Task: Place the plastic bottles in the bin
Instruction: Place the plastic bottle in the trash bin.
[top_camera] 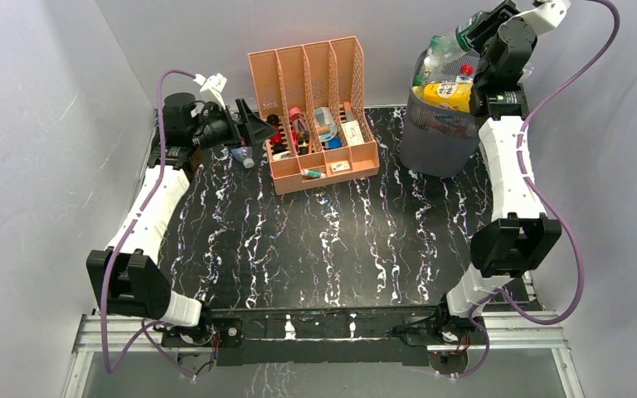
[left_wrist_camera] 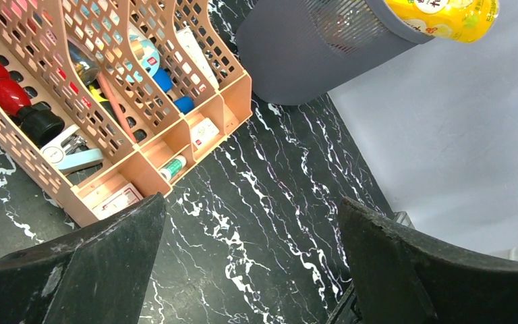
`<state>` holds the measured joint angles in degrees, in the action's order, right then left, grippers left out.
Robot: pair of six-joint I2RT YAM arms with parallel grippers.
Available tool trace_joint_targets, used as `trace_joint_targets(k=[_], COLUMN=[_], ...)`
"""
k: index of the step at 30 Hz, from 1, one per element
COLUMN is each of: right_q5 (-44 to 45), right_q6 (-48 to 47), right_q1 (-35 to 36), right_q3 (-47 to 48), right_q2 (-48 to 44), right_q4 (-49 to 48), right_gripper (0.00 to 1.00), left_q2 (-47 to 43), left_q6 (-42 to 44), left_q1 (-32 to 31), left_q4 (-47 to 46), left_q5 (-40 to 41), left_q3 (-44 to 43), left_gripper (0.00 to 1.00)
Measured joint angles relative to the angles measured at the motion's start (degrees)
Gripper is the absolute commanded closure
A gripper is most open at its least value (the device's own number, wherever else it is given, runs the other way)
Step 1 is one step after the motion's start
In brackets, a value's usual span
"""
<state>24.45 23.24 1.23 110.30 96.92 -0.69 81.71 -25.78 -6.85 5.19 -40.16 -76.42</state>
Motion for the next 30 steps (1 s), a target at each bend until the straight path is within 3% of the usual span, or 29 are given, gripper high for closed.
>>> trace_joint_targets(k=[7, 12, 16, 30], right_q5=[1.8, 1.7, 1.1, -1.6], right_q6=[-2.2, -2.6, -3.5, -3.2], right_q1=[0.0, 0.0, 0.0, 0.0], right_q3=[-2.1, -2.1, -2.3, -2.4], right_q2=[0.6, 2.1, 2.3, -0.3], right_q4=[-1.2, -2.2, -2.2, -0.1], right_gripper=[0.49, 0.17, 0.07, 0.03], left_q2=[0.5, 0.6, 1.2, 2.1], left_q6=[-0.9, -1.4, -1.7, -2.1], left_q1=[0.0, 0.0, 0.0, 0.0], left_q4=[-1.5, -1.8, -2.2, -1.8], left_q5=[-0.6, -0.8, -0.9, -0.2], left_q3=[0.4, 0.7, 0.7, 0.7], left_gripper=[0.02, 0.02, 0.02, 0.02])
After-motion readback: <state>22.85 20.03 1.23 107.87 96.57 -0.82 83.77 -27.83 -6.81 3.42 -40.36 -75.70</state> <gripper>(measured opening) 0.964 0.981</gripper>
